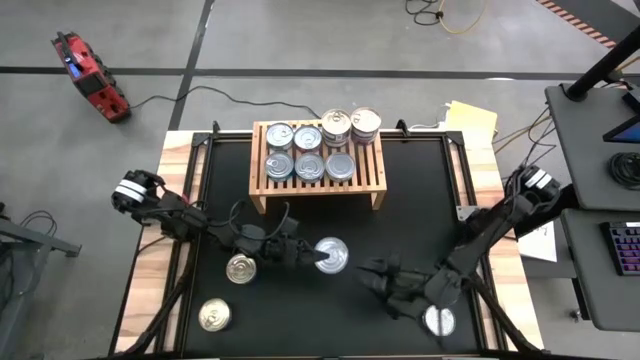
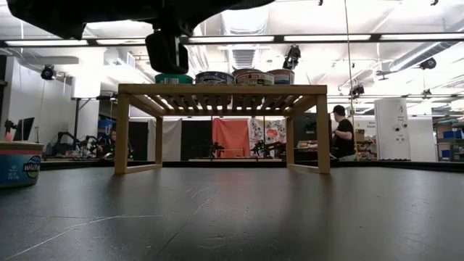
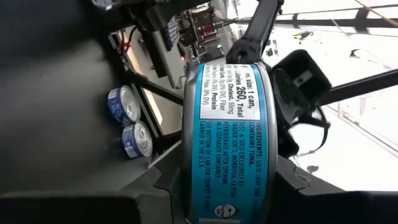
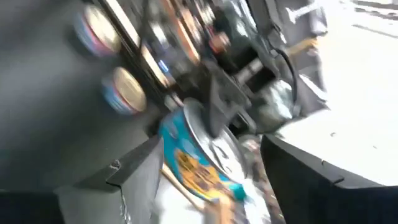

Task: Stack canned seafood by type on shelf
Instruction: Put the light blue tuna can on the shelf

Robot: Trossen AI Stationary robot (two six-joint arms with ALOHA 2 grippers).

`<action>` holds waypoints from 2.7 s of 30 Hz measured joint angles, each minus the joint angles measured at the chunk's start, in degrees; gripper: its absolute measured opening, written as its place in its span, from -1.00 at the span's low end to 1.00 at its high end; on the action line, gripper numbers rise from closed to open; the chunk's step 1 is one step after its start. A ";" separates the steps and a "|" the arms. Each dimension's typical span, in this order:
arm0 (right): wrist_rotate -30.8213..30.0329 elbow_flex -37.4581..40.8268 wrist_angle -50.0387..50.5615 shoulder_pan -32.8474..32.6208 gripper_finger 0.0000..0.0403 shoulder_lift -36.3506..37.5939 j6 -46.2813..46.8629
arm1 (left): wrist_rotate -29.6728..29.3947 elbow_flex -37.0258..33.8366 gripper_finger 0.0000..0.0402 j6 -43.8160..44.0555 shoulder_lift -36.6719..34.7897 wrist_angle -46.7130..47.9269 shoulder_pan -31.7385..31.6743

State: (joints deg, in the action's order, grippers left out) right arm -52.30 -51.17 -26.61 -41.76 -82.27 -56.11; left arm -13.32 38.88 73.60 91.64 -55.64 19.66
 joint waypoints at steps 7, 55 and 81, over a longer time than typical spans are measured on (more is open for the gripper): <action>-11.02 -7.12 5.54 0.05 0.37 -8.37 -11.60 | -0.02 0.65 -0.41 0.05 0.00 -0.21 -0.04; -15.61 -14.90 36.68 5.80 -0.35 4.55 14.01 | 2.70 0.76 0.59 -44.47 -4.59 -3.25 -0.37; -1.50 -14.92 75.18 31.17 -0.35 9.54 43.11 | -16.09 0.76 0.54 -57.90 -32.72 46.33 0.76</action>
State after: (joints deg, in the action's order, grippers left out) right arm -53.79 -66.08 48.57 -10.59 -72.74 -13.01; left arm -29.41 39.64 15.70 58.92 -9.32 20.43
